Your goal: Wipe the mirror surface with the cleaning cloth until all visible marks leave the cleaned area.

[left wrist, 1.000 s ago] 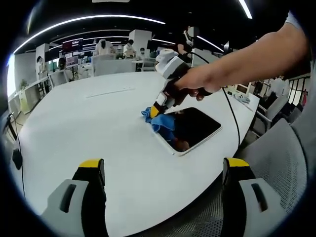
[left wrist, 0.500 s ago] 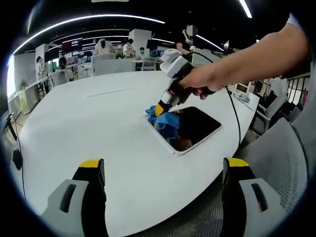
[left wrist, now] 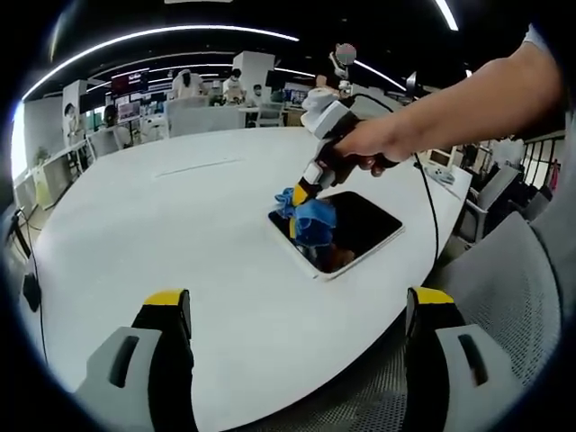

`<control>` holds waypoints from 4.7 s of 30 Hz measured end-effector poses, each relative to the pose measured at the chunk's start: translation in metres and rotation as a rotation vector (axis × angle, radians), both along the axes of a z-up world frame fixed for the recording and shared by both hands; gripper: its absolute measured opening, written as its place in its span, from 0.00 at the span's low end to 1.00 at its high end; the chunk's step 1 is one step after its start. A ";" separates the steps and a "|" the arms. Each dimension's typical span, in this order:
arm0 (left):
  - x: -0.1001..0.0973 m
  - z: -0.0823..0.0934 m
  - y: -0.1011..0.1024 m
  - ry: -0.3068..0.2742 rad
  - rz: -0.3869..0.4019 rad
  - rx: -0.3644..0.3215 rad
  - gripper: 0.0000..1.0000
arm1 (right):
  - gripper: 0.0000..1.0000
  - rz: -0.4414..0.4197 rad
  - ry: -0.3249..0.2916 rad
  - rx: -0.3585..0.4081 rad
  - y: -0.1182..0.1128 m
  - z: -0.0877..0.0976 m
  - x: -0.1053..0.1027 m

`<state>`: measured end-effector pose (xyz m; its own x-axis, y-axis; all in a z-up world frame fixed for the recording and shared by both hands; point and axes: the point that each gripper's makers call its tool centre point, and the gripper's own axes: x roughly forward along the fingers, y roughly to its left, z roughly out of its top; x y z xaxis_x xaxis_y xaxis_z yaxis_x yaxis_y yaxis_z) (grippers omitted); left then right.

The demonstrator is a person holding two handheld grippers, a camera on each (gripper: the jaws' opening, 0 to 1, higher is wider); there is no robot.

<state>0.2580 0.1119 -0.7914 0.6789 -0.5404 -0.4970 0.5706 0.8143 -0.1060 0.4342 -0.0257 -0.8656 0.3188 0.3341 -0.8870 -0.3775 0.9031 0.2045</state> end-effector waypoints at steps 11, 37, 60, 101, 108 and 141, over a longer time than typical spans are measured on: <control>0.000 -0.001 0.001 0.001 0.002 0.001 0.99 | 0.02 -0.009 -0.008 -0.012 -0.001 -0.001 0.000; 0.002 0.004 0.002 -0.021 0.012 0.002 0.99 | 0.02 -0.007 0.000 0.004 0.004 0.000 -0.050; 0.002 0.001 0.003 -0.021 0.010 0.016 0.99 | 0.02 0.003 0.010 0.041 0.008 -0.001 -0.097; 0.000 0.002 -0.002 -0.016 -0.005 -0.003 0.99 | 0.02 0.029 0.069 0.070 0.009 -0.004 -0.137; -0.001 0.001 -0.002 -0.013 -0.006 0.005 0.99 | 0.02 0.039 0.070 0.072 0.004 -0.003 -0.137; -0.001 0.002 -0.001 -0.010 0.005 0.004 0.99 | 0.02 -0.007 0.049 0.037 -0.036 -0.002 -0.135</control>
<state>0.2573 0.1108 -0.7899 0.6869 -0.5347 -0.4922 0.5673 0.8178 -0.0967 0.2993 -0.0612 -0.8675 0.2777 0.3653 -0.8885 -0.3601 0.8970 0.2562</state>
